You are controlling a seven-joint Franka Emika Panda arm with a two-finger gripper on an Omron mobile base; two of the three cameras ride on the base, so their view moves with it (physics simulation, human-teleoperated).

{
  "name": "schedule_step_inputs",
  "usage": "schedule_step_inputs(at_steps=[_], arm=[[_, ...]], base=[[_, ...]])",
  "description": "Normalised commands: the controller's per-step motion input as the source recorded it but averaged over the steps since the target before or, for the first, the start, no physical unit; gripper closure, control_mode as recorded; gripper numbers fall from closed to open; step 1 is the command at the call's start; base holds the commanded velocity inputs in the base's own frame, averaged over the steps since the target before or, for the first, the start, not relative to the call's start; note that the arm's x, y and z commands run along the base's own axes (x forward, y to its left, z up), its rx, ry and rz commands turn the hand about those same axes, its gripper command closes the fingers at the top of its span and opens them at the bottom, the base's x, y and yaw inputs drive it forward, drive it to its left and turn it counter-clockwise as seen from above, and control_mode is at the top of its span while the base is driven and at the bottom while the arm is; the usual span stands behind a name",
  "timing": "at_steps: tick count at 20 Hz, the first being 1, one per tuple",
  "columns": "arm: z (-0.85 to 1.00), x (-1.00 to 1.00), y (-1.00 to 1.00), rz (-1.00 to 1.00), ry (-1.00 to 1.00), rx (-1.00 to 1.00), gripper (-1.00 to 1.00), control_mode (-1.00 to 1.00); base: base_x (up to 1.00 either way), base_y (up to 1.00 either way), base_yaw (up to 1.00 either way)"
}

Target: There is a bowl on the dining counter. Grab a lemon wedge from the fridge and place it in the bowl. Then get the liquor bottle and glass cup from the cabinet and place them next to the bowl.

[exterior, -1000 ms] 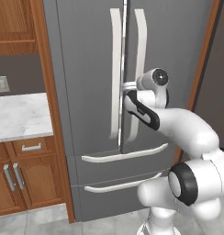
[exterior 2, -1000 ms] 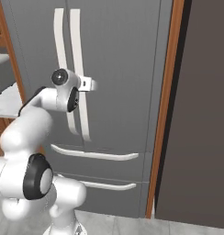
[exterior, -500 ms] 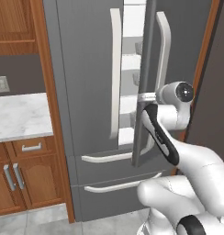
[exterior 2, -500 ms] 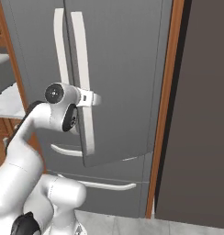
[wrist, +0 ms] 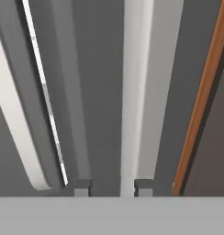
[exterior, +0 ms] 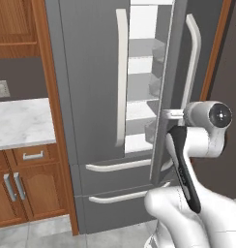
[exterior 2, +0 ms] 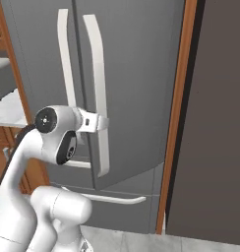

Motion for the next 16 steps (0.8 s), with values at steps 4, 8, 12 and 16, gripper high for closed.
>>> schedule_step_inputs(at_steps=[4,8,12,16], arm=[[0.11,-0.98,0.29,0.0,-0.14,-0.11,-1.0,-1.0],[0.5,-0.9,0.71,0.01,-0.11,-0.19,-1.0,-1.0],[0.61,-0.14,0.94,0.0,0.03,-0.18,-1.0,-1.0],[0.6,0.07,0.97,0.0,0.14,-0.18,-1.0,-1.0]], base=[[0.0,0.0,0.0],[0.0,0.0,0.0],[0.0,0.0,0.0],[0.0,0.0,0.0]])
